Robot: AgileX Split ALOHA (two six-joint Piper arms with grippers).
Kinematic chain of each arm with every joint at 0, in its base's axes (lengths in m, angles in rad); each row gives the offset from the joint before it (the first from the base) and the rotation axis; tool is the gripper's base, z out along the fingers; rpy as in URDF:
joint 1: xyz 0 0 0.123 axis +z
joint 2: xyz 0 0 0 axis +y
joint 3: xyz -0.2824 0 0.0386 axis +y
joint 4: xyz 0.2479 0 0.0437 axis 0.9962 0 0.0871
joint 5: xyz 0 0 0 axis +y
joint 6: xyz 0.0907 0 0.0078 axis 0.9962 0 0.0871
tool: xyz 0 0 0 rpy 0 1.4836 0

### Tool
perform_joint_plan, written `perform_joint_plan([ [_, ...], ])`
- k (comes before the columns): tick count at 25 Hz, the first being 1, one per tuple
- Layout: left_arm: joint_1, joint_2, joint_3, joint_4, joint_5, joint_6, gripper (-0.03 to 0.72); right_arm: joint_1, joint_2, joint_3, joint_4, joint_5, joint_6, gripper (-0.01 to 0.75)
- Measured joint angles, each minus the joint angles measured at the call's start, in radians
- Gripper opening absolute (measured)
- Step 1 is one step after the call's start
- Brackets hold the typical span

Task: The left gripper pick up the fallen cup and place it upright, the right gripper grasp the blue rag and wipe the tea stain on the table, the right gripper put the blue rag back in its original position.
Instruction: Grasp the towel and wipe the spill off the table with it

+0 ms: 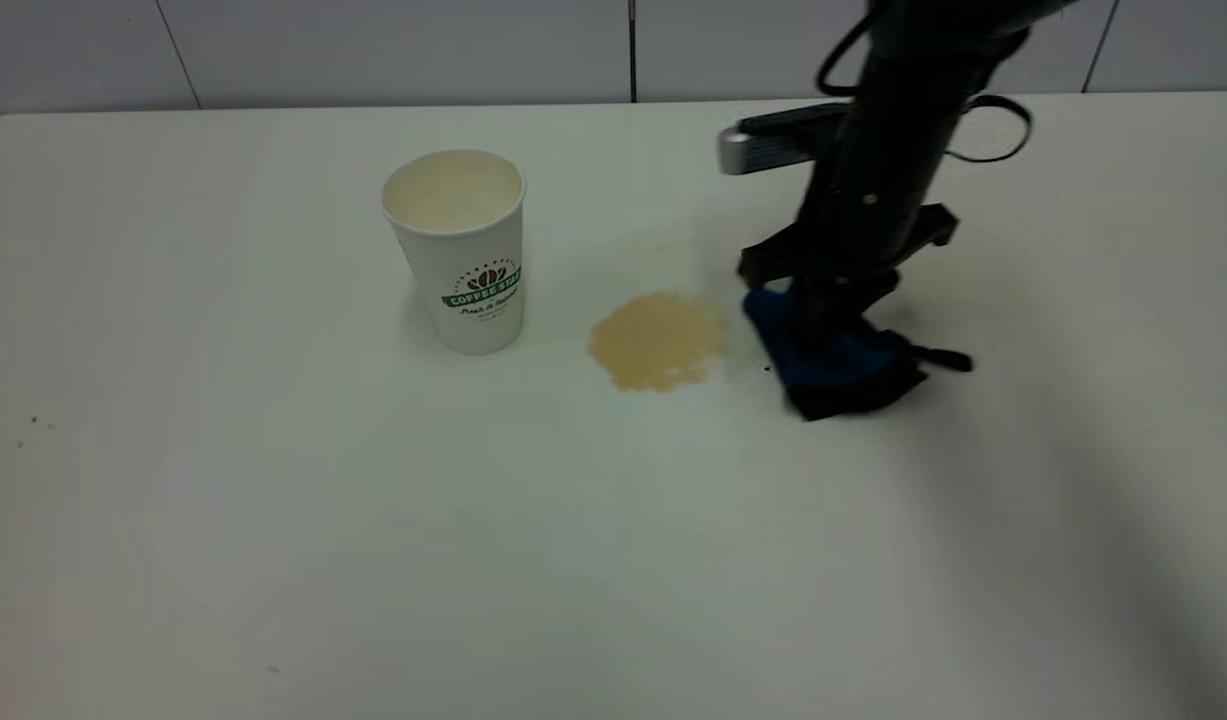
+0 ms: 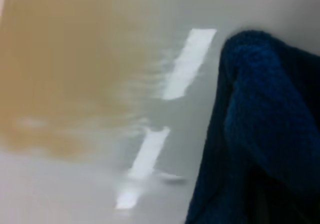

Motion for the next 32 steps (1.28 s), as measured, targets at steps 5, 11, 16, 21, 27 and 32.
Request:
perform_joint_plan([
  [5,0.000,0.000,0.000,0.000,0.000,0.000,0.240,0.134,0.011,-0.071,0.027,0.022,0.003,0.059],
  [11,0.000,0.000,0.000,0.000,0.000,0.000,0.240,0.246,0.019,-0.107,0.031,-0.005,0.061,0.059],
  [16,0.000,0.000,0.000,0.000,0.000,0.000,0.240,0.270,0.040,-0.107,0.034,-0.071,0.073,0.059],
  [21,0.000,0.000,0.000,0.001,0.000,0.001,0.240,0.266,0.042,-0.107,0.031,-0.159,0.075,0.059],
  [27,0.000,0.000,0.000,0.001,0.000,0.001,0.240,0.248,0.050,-0.107,0.031,-0.215,0.076,0.059],
  [32,0.000,0.000,0.000,0.001,0.000,0.001,0.240,0.234,0.073,-0.107,0.039,-0.241,0.076,0.059],
])
